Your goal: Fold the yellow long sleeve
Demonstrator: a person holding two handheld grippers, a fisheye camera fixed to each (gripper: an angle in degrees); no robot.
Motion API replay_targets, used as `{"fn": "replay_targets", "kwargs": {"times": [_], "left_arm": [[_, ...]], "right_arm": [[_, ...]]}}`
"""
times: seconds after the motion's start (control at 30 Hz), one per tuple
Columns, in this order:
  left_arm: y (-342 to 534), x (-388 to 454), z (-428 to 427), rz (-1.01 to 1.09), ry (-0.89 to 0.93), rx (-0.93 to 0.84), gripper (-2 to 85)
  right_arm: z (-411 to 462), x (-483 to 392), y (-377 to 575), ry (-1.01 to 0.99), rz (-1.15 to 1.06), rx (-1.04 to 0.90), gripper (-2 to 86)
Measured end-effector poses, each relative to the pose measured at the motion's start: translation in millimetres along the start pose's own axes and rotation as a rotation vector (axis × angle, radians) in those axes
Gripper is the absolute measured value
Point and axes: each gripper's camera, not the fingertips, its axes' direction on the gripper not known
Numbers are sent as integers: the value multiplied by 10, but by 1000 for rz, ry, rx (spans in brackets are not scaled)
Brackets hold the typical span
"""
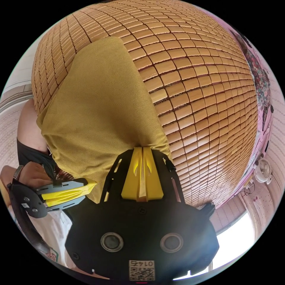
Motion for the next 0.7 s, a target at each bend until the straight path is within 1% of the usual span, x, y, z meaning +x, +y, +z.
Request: {"fn": "replay_targets", "kwargs": {"times": [0.07,0.13,0.17,0.23,0.33,0.37,0.4,0.43,0.5,0.57,0.63,0.7], "left_arm": [[161,149,321,52,20,-143,-6],[364,217,300,50,-36,26,-6],[465,208,296,31,-35,82,-5],[575,123,271,-41,19,121,-5],[742,62,199,-67,77,138,-4],[815,61,167,-79,103,141,6],[852,65,149,-84,117,149,11],[942,89,99,-87,142,185,20],[1066,165,30,-48,166,251,35],[1162,294,-12,42,198,310,54],[1170,382,-4,115,269,329,69],[1139,451,40,150,318,338,87]], "right_arm": [[45,-12,128,8,21,32,-5],[94,-24,278,17,38,75,-5],[129,-27,390,21,48,108,-5],[181,-33,606,27,67,180,-1],[290,-90,1154,68,91,423,4],[353,-88,1484,59,150,577,6],[408,-45,1844,10,254,704,8],[434,-15,2033,-17,323,753,9],[584,42,2851,-132,585,881,25],[768,-2,3419,-219,689,906,44],[983,-81,3867,-286,732,858,64],[1250,-169,4288,-352,749,730,91]]}}
